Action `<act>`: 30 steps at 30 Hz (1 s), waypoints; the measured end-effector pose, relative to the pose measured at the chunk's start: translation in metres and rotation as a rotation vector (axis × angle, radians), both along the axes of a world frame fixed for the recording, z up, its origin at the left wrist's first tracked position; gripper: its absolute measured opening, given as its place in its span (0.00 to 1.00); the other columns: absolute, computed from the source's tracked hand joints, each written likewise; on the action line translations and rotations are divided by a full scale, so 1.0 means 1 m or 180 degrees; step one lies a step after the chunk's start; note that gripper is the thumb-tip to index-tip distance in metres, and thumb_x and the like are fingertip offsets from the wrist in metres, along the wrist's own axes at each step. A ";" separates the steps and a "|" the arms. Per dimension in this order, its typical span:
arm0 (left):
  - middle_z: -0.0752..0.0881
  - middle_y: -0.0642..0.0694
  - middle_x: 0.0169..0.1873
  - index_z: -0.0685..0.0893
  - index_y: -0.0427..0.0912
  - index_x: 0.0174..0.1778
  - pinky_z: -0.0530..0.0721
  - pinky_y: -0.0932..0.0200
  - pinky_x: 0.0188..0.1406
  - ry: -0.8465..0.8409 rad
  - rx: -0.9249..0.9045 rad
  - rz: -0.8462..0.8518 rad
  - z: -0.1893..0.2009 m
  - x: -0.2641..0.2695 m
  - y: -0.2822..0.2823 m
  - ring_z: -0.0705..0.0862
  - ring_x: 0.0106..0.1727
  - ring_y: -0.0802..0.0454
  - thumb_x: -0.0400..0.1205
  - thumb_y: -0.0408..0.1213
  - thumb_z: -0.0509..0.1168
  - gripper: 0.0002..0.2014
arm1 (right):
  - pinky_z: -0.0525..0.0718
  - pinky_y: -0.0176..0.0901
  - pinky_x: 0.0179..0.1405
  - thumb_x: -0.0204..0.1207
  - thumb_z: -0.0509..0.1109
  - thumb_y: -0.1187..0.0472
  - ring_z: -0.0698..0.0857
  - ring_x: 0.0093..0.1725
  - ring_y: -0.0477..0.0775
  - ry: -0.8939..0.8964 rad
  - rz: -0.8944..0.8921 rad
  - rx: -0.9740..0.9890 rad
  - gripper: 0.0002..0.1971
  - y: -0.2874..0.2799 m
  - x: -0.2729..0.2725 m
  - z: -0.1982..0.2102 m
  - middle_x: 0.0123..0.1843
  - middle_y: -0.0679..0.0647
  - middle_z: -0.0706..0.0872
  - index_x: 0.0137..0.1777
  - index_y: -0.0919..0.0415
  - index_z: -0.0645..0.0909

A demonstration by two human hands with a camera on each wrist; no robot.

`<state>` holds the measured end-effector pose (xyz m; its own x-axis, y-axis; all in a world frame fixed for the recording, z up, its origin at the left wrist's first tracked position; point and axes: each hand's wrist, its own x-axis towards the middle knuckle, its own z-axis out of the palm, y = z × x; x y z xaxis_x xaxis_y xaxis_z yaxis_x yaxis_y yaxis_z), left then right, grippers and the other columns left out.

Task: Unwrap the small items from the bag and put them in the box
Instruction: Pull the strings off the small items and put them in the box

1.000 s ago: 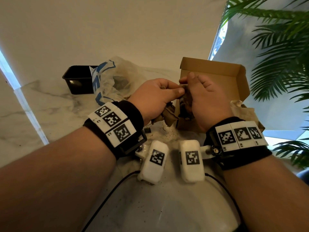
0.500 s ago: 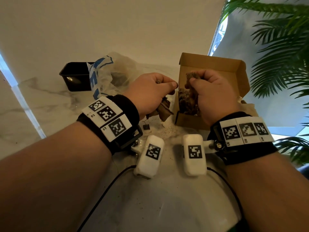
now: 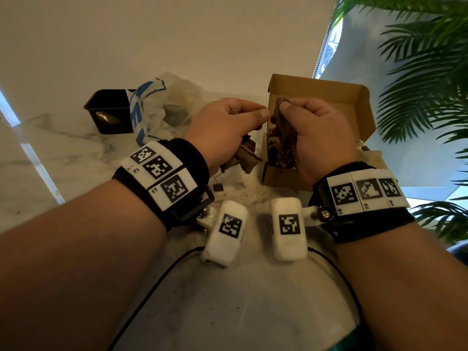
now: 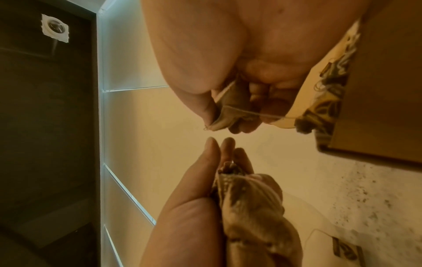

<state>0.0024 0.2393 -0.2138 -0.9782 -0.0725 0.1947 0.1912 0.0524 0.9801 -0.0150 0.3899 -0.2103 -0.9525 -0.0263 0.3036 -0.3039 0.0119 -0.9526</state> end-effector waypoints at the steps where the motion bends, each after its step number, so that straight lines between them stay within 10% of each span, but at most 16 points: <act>1: 0.91 0.43 0.46 0.90 0.43 0.53 0.77 0.62 0.16 0.0050 0.0046 -0.0040 0.000 0.000 0.000 0.82 0.21 0.47 0.83 0.42 0.73 0.07 | 0.90 0.54 0.46 0.82 0.71 0.58 0.88 0.39 0.53 0.0001 0.0032 0.0018 0.06 0.000 0.000 0.000 0.40 0.53 0.92 0.45 0.53 0.88; 6: 0.87 0.48 0.31 0.91 0.41 0.49 0.82 0.58 0.22 0.0168 -0.0050 0.0058 0.001 -0.002 -0.001 0.81 0.21 0.52 0.82 0.41 0.75 0.07 | 0.90 0.51 0.43 0.82 0.72 0.64 0.88 0.38 0.55 0.0123 0.0233 0.0079 0.05 0.000 -0.001 0.000 0.39 0.54 0.92 0.46 0.55 0.88; 11: 0.93 0.41 0.45 0.90 0.39 0.55 0.82 0.58 0.19 0.0102 0.0166 0.0163 0.005 0.000 -0.002 0.81 0.20 0.48 0.87 0.38 0.68 0.08 | 0.87 0.54 0.44 0.81 0.69 0.68 0.88 0.45 0.63 0.0059 0.0512 -0.0368 0.08 -0.001 -0.006 -0.003 0.49 0.64 0.92 0.55 0.59 0.87; 16: 0.90 0.45 0.28 0.88 0.42 0.56 0.77 0.58 0.17 0.0087 0.0129 0.0146 0.008 0.004 -0.002 0.80 0.15 0.48 0.88 0.39 0.66 0.08 | 0.86 0.67 0.51 0.79 0.72 0.65 0.91 0.45 0.61 0.0073 0.0493 -0.0286 0.04 -0.002 -0.005 -0.004 0.43 0.59 0.93 0.47 0.58 0.88; 30: 0.93 0.39 0.48 0.88 0.39 0.53 0.74 0.63 0.15 -0.0085 -0.0042 0.0277 0.012 0.004 -0.005 0.82 0.20 0.47 0.87 0.38 0.66 0.08 | 0.86 0.55 0.45 0.84 0.66 0.65 0.90 0.39 0.56 -0.0079 0.0205 -0.0179 0.10 -0.004 -0.004 -0.002 0.38 0.52 0.92 0.43 0.54 0.83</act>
<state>0.0065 0.2343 -0.2019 -0.9731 -0.1552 0.1701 0.1592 0.0806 0.9840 -0.0195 0.3858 -0.2118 -0.9566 -0.0712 0.2825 -0.2785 -0.0606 -0.9585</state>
